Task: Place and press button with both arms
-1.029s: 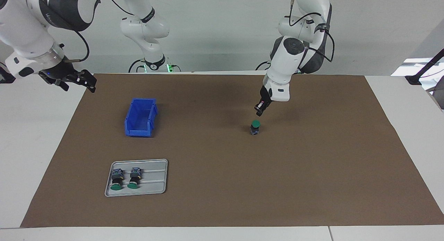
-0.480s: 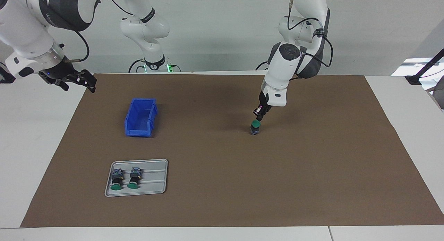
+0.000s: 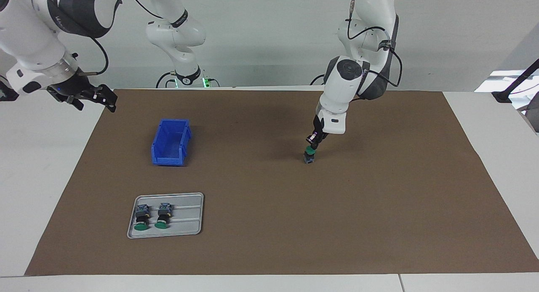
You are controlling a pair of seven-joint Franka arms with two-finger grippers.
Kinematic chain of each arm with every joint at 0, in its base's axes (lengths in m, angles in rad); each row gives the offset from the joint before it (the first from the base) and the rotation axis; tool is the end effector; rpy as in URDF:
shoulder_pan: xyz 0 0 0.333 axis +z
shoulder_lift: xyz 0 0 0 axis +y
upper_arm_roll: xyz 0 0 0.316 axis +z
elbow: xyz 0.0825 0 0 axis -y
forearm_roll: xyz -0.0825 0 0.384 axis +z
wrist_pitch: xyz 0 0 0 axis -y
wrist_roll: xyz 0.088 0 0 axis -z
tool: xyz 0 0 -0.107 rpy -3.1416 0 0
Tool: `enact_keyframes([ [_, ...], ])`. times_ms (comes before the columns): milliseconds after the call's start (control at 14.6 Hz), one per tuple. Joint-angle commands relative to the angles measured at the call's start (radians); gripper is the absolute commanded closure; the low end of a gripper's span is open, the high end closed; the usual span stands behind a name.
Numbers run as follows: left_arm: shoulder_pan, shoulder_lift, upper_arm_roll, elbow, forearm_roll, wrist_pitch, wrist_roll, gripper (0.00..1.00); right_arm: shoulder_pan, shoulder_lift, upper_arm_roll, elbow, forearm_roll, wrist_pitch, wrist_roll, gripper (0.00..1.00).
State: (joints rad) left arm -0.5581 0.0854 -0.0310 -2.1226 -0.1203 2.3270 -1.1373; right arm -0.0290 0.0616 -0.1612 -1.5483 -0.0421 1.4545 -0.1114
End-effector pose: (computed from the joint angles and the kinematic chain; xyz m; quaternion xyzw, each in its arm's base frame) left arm 0.4704 -0.3166 0.3830 0.9487 0.3070 0.0025 0.0759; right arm 0.5484 -0.1078 0.5920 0.9959 -0.0403 -0.0802 0.0141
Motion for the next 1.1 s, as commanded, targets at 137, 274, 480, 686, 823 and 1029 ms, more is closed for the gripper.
enact_keyframes([
  [137, 0.001, 0.014, 0.003, 0.017, 0.011, 0.009, 0.017, 1.00, -0.002, -0.025, 0.000, -0.029, 0.016, 0.003, -0.022, 0.00],
  [274, 0.003, 0.031, 0.003, 0.018, 0.011, 0.021, 0.024, 1.00, -0.002, -0.025, 0.000, -0.029, 0.016, 0.003, -0.022, 0.00],
  [480, 0.003, 0.030, 0.003, 0.013, 0.010, 0.029, 0.022, 1.00, -0.002, -0.025, 0.000, -0.029, 0.016, 0.003, -0.022, 0.00],
  [686, 0.000, 0.039, 0.003, 0.009, 0.008, 0.048, 0.022, 1.00, -0.002, -0.025, 0.000, -0.029, 0.016, 0.003, -0.022, 0.00],
  [823, 0.000, 0.037, 0.003, -0.003, 0.008, 0.048, 0.022, 1.00, -0.002, -0.025, 0.000, -0.029, 0.016, 0.003, -0.022, 0.00],
  [1029, -0.005, 0.039, 0.002, -0.017, 0.008, 0.057, 0.019, 1.00, -0.002, -0.025, 0.000, -0.029, 0.016, 0.003, -0.022, 0.00],
])
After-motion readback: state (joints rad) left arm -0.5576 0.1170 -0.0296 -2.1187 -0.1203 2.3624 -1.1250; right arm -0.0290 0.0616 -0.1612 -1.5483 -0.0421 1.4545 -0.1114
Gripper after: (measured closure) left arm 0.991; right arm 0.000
